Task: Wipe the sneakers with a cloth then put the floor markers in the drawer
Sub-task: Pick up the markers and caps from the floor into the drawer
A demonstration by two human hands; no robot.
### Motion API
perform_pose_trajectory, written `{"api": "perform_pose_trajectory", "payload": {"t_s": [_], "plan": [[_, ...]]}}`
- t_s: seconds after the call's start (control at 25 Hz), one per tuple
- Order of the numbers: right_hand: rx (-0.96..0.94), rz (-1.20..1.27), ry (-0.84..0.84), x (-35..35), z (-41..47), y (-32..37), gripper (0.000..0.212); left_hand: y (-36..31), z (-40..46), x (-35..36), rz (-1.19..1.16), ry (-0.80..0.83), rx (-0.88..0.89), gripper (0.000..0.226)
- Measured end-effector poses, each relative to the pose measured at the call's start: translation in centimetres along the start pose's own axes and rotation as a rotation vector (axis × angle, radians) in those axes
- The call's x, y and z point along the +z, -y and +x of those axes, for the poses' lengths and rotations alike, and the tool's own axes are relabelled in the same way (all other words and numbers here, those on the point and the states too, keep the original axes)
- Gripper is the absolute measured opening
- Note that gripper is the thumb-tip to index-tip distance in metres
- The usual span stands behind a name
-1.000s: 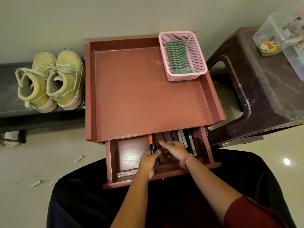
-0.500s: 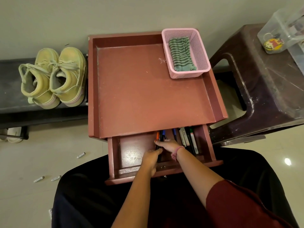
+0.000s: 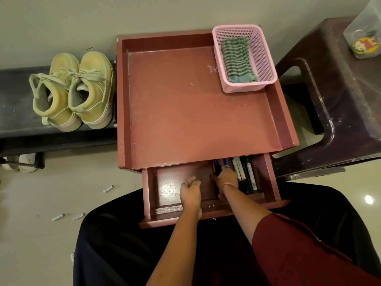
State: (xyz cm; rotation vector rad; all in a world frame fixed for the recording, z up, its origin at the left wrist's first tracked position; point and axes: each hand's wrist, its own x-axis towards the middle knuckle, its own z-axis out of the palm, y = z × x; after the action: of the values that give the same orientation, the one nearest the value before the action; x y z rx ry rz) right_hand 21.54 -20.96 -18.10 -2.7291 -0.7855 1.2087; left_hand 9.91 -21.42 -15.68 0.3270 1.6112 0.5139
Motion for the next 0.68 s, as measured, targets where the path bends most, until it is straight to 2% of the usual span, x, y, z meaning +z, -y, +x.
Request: {"api": "perform_pose_trajectory", "payload": {"t_s": [0.24, 0.4, 0.52, 0.68], "plan": [[0.011, -0.037, -0.080, -0.2, 0.4, -1.6, 0.058, -0.1, -0.1, 0.0, -0.024, 0.010, 0.015, 0.016], [0.057, -0.008, -0.086, -0.3, 0.6, -1.8, 0.030, -0.1, -0.3, 0.0, -0.027, 0.008, 0.017, 0.017], [0.094, 0.039, -0.116, -0.6, 0.6, -2.0, 0.027, -0.2, -0.5, 0.0, -0.040, 0.008, 0.020, 0.017], [0.031, 0.022, -0.075, -0.9, 1.0, -2.3, 0.023, -0.3, -0.6, -0.1, -0.053, 0.016, 0.020, 0.017]]}}
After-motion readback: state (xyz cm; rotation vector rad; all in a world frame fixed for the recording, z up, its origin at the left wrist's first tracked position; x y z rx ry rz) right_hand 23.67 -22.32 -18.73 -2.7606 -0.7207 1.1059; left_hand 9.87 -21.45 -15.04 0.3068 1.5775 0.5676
